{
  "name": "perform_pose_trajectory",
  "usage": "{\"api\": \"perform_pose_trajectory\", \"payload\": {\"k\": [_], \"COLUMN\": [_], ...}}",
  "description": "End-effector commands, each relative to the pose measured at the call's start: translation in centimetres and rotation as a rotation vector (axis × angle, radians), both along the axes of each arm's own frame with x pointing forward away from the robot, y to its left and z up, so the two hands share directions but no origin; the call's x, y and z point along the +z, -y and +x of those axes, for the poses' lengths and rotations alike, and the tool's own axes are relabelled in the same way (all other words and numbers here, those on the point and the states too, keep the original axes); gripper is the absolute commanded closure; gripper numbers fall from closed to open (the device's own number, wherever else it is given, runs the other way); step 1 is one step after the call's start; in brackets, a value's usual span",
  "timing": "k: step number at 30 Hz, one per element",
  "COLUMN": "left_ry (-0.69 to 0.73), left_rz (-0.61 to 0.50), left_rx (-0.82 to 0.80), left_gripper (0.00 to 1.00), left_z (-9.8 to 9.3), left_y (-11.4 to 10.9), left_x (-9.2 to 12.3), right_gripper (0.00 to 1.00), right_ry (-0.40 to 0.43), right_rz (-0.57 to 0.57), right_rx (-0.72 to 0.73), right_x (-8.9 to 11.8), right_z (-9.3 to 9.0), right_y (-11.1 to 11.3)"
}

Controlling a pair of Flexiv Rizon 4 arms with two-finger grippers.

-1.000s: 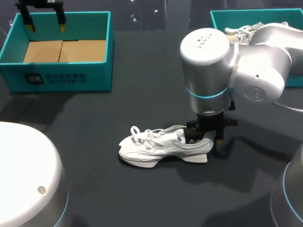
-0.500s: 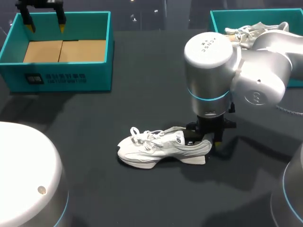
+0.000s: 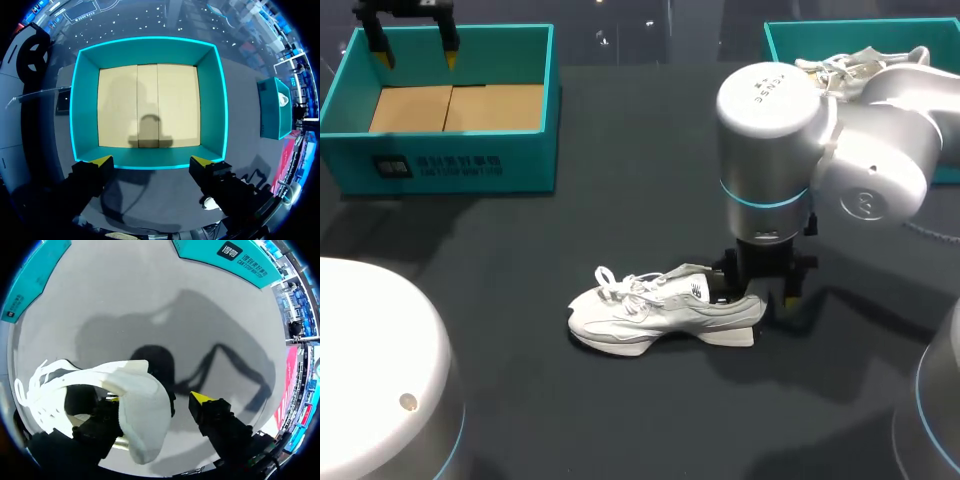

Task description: Take the shoe out of the shoebox, open the shoe tongue, remove and reinsert the insole, then place the shoe into the shoebox

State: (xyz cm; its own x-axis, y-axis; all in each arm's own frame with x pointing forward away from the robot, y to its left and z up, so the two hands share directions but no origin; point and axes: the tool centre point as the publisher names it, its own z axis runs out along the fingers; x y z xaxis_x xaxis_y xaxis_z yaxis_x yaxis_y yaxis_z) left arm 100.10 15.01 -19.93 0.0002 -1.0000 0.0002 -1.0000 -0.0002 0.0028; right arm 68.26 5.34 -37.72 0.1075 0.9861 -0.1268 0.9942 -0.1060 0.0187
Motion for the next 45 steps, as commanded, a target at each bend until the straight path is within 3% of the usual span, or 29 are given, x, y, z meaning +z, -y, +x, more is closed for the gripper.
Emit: {"api": "perform_pose_trajectory", "payload": {"k": [1, 8, 13, 16, 22, 32, 45], "left_ry": [0.001, 0.001, 0.001, 0.001, 0.001, 0.001, 0.001], "left_rz": [0.000, 0.000, 0.000, 0.000, 0.000, 0.000, 0.000], "left_rx": [0.000, 0.000, 0.000, 0.000, 0.000, 0.000, 0.000], "left_gripper": [0.00, 0.00, 0.00, 0.00, 0.00, 0.00, 0.00], "left_z": [0.0, 0.0, 0.0, 0.0, 0.0, 0.0, 0.0], "left_y": [0.0, 0.0, 0.0, 0.0, 0.0, 0.0, 0.0], "left_x": [0.0, 0.0, 0.0, 0.0, 0.0, 0.0, 0.0], "right_gripper": [0.00, 0.00, 0.00, 0.00, 0.00, 0.00, 0.00], "right_ry": [0.011, 0.011, -0.068, -0.092, 0.048, 0.294, 0.270], "right_rz": [0.073, 0.190, 0.283, 0.344, 0.463, 0.569, 0.601], "right_rx": [-0.023, -0.017, 0.025, 0.130, 0.446, 0.792, 0.833], "right_x": [1.9, 6.2, 8.6, 9.8, 11.1, 11.7, 12.1], "right_z": [-0.7, -0.1, 1.0, 1.5, 1.7, 2.0, 2.1], "right_y": [1.7, 3.2, 4.4, 4.9, 6.3, 9.0, 9.5]}}
